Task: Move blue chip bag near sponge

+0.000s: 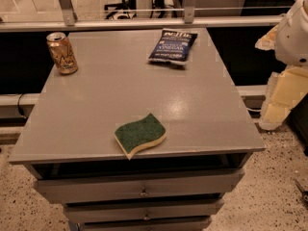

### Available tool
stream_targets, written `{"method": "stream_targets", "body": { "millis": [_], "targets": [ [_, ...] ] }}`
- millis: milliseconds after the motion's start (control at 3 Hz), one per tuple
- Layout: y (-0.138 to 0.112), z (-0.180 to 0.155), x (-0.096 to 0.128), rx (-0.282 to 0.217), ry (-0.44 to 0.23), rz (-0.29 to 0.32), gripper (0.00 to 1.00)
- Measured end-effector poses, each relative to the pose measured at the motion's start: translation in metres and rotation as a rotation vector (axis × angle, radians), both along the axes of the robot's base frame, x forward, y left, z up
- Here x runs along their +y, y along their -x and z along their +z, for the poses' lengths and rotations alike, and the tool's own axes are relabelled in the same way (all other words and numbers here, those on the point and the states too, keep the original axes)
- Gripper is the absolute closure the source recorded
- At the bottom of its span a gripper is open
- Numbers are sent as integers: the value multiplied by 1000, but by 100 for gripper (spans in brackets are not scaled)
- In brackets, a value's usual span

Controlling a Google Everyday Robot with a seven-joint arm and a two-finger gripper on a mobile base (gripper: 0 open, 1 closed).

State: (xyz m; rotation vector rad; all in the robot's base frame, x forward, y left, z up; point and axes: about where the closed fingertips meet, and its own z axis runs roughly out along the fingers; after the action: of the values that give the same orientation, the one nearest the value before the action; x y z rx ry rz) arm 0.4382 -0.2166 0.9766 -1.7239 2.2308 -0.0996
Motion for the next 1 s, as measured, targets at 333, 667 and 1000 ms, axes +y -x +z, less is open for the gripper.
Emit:
{"method": "stream_targets", "body": {
  "millis": [333, 667, 1000],
  "targets": [
    [-3, -2, 1, -4, -4, 1, 0],
    [-37, -23, 12, -43, -42, 13, 0],
    [-86, -48, 29, -94, -95, 18, 0]
  ]
}}
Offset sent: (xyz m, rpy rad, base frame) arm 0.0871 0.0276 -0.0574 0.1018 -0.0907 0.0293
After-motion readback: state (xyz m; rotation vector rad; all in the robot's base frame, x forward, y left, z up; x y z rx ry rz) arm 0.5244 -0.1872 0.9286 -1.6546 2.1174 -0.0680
